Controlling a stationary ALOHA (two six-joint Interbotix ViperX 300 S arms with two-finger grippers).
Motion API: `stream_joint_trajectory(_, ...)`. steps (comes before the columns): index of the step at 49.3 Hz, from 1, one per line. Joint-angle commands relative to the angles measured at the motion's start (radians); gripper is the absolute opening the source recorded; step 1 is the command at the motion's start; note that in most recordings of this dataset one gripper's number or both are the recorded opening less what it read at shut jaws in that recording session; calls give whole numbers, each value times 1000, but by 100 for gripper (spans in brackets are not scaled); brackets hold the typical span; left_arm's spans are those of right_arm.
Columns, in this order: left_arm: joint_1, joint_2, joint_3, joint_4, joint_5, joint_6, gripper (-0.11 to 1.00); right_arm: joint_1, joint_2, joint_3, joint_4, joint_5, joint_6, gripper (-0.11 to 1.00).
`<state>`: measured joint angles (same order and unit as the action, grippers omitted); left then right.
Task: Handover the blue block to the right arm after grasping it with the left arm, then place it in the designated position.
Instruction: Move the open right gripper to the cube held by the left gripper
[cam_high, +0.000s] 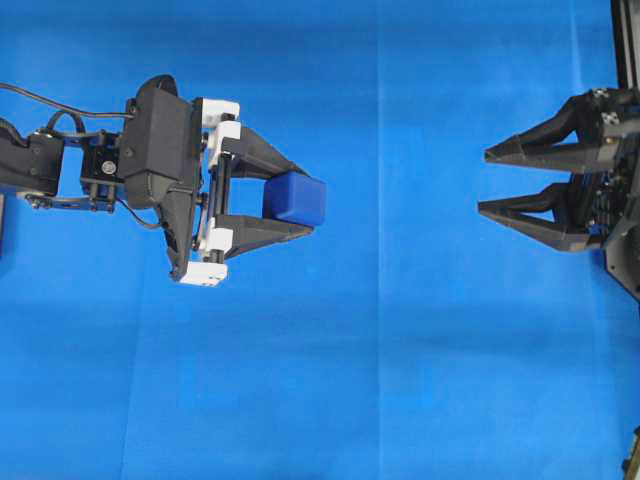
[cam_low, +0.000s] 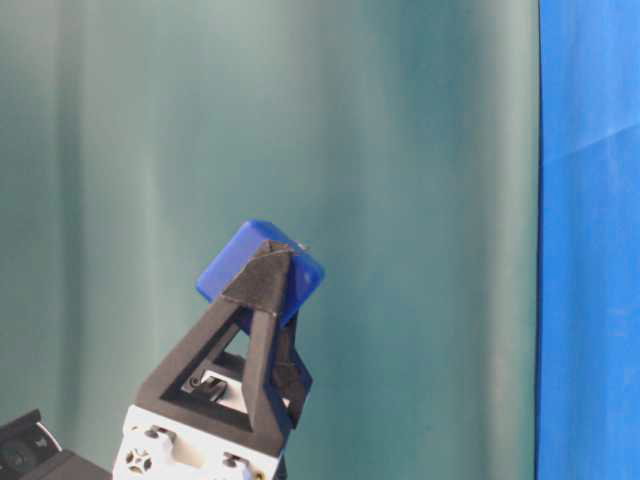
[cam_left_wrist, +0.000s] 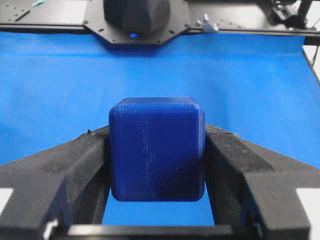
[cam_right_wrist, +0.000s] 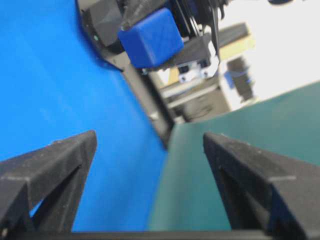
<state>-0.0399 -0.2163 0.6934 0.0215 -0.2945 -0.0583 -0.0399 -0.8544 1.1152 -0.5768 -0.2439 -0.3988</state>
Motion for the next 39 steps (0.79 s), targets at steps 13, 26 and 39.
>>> stream_joint_trajectory(13, 5, -23, -14, -2, -12, -3, 46, 2, 6, -31, -173, -12, -164, 94)
stream_joint_trajectory(26, 5, -25, -15, -2, -14, -6, 46, 2, 6, -31, -184, -14, -187, 94)
stream_joint_trajectory(39, 5, -25, -15, -2, -14, -8, 46, 2, 6, -32, -184, -9, -186, 94)
